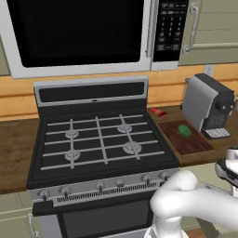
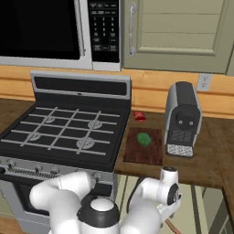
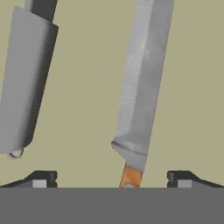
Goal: Place the appropriate cutting tool for cutting the broccoli skin on the cutting board.
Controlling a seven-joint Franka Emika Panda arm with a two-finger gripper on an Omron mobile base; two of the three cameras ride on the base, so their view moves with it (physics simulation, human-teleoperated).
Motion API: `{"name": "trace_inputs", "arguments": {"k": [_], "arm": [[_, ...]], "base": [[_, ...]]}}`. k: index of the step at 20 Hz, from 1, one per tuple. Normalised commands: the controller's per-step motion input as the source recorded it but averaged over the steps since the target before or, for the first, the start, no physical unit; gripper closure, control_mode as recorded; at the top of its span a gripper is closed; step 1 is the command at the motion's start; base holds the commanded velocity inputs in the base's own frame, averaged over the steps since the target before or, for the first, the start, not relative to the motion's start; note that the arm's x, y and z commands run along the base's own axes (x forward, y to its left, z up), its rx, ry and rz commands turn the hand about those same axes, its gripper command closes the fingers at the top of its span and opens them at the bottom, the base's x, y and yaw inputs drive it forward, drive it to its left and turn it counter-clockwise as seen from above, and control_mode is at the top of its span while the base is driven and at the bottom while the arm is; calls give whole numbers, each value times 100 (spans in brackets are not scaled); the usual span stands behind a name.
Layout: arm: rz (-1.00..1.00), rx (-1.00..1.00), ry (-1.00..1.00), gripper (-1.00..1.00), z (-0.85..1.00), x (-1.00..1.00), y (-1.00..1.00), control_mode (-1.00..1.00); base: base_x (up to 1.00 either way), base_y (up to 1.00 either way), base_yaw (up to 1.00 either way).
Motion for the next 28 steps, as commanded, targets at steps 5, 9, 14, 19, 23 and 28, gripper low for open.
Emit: {"name": "trace_inputs", "arguments": {"k": [5, 9, 14, 19, 23, 28], "arm": [[6, 3, 0, -100, -59, 9, 0, -100], [5, 1, -1, 100, -73, 0, 0, -100], [0, 2, -19, 100, -80, -50, 10, -100], [0, 0, -27, 100, -38, -54, 48, -100], [0, 0, 0, 100, 60, -12, 29, -100], [10, -1, 0, 100, 100, -60, 13, -100]], "base": [[0, 0, 0], [0, 0, 0], [0, 0, 0], [0, 0, 0], [0, 0, 0], [0, 0, 0]]}}
